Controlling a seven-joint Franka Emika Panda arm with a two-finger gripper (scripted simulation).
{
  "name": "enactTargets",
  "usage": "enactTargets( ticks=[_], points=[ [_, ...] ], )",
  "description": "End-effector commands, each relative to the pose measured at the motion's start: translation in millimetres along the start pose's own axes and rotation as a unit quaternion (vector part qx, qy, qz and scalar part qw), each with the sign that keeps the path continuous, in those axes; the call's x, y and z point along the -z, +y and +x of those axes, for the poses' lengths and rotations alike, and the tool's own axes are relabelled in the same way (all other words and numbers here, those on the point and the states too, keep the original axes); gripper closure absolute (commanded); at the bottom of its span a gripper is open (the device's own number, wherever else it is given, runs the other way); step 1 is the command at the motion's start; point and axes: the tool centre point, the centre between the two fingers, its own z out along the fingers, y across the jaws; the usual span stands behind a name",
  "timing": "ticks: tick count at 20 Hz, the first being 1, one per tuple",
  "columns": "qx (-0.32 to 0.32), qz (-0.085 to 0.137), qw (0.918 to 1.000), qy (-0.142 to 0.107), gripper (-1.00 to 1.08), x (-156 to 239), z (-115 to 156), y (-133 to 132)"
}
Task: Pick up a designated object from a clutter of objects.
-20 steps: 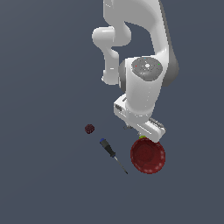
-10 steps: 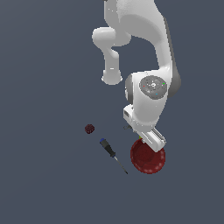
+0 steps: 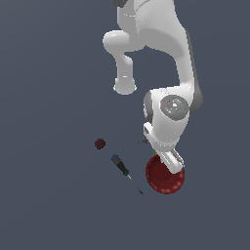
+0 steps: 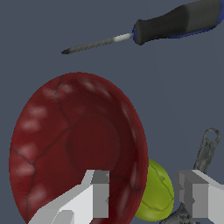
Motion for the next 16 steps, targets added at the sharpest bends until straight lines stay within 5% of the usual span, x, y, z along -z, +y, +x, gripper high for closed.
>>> enactTargets(
  ticks=[1,16],
  points=[
    [-0.009,0.000,1.0000,0.000,-0.20,-4,-2,-1],
    [-0.014,0.000,0.9999,-0.001,-0.20,-34,-3,-1]
  ],
)
